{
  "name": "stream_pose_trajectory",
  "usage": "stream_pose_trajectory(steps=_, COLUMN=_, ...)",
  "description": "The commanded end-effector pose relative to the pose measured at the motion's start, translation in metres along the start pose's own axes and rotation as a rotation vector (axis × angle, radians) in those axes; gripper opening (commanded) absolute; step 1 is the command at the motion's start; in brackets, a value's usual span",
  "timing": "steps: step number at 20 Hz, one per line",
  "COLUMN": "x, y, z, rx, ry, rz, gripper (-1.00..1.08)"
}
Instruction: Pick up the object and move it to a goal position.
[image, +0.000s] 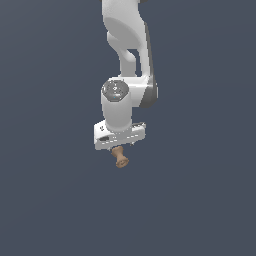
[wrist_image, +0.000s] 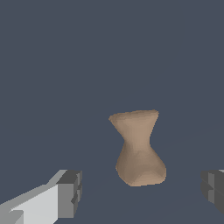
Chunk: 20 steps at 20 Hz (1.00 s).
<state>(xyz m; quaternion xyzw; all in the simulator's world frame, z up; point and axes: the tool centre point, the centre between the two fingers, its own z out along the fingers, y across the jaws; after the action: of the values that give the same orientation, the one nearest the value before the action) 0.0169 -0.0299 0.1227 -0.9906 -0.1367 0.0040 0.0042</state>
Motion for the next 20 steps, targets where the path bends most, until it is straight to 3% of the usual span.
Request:
stream_pose_trajectory(steps=1, x=0.003, y=0.004, z=0.006, rx=-0.004, ry=0.002, rz=-0.048, gripper=1.0)
stream_pose_trajectory(steps=9, x=0.008, y=0.011, z=0.018, rx=-0.01, ry=0.006, rz=-0.127, gripper=1.0)
stream_pose_trajectory(steps=20, x=0.007, y=0.011, z=0.039, rx=-0.01, ry=0.006, rz=-0.131, gripper=1.0)
